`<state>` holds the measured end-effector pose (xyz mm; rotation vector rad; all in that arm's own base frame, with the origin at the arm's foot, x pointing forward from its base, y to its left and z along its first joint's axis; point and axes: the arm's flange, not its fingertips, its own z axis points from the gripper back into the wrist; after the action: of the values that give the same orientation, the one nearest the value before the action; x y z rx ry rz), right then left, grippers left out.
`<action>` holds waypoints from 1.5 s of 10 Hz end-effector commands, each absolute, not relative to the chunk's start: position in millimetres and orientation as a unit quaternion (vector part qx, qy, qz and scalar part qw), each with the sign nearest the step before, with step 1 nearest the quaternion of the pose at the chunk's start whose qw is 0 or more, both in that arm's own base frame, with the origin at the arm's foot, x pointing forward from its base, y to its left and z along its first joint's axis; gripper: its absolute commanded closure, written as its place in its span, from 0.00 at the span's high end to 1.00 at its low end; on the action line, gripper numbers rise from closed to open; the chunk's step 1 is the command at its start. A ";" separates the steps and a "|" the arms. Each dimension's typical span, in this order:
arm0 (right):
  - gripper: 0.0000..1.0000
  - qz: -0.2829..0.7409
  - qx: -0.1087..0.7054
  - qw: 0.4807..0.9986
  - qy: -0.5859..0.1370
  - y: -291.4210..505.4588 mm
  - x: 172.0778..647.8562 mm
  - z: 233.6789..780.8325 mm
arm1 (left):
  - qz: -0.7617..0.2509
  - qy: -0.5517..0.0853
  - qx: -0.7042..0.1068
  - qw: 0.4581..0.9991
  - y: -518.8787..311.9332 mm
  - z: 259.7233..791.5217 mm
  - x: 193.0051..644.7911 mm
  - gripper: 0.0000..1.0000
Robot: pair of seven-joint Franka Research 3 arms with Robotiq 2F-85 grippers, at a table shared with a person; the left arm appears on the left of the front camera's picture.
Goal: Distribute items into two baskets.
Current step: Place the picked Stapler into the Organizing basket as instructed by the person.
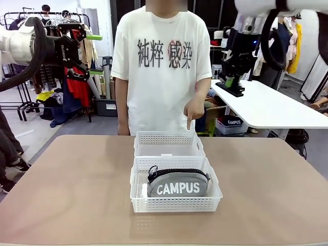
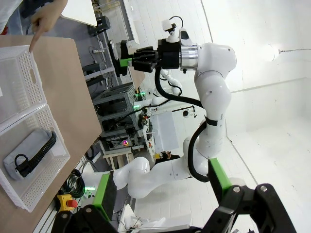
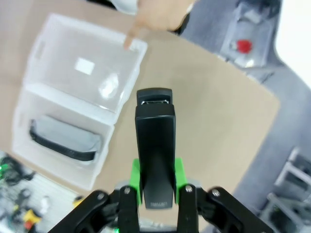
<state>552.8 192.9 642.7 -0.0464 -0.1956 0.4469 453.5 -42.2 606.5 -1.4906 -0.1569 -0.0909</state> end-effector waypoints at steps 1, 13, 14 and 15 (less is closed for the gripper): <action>0.00 0.296 -0.057 0.946 -0.122 219.0 560.0 649.2 | -0.038 -0.070 -0.683 0.726 -42.2 609.1 453.1 1.00; 0.00 0.563 -0.072 0.813 -0.129 327.4 566.7 550.1 | -0.038 -0.070 -0.683 0.726 -42.2 609.1 453.1 1.00; 0.00 0.552 -0.064 0.820 -0.133 329.6 564.8 549.7 | -0.038 -0.070 -0.683 0.726 -42.2 609.1 453.1 1.00; 0.00 0.528 -0.062 0.836 -0.138 324.0 561.8 558.4 | -0.038 -0.070 -0.683 0.726 -42.2 609.1 453.1 1.00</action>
<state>567.9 332.9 546.5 -0.1335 -0.2521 1.1557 453.5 -42.0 606.5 -1.4906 -0.1572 -0.0906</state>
